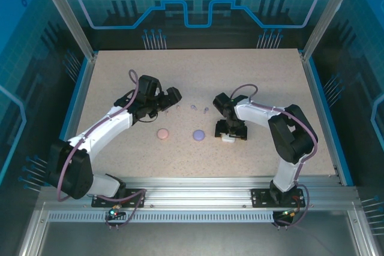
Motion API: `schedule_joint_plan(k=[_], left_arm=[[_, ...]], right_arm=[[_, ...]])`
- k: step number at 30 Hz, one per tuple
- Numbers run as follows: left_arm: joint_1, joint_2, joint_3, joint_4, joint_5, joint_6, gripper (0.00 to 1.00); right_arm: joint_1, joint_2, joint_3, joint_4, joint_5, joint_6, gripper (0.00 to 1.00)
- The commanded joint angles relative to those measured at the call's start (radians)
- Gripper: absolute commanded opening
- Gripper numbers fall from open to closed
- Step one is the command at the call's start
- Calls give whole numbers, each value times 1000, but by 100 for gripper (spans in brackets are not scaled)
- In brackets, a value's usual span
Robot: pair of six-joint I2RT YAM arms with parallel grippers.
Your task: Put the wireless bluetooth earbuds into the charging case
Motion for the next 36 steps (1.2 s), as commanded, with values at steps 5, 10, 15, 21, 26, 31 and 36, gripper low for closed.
schedule_joint_plan(k=[5, 10, 15, 21, 26, 31, 36], left_arm=[[-10, 3, 8, 20, 11, -9, 99], [-12, 3, 6, 34, 14, -1, 99], [-12, 9, 1, 45, 30, 4, 99], [-12, 10, -8, 58, 52, 8, 99], [-11, 14, -5, 70, 78, 13, 99], [-12, 16, 0, 66, 91, 13, 99], [-12, 13, 6, 53, 94, 19, 99]], right_arm=[[16, 17, -10, -2, -23, 83, 81], [25, 30, -1, -7, -6, 114, 81], [33, 53, 22, -26, 24, 111, 78], [35, 66, 29, -34, 45, 108, 77], [36, 75, 26, -29, 54, 110, 77], [36, 85, 30, -22, 55, 101, 76], [35, 80, 29, -12, 59, 97, 71]])
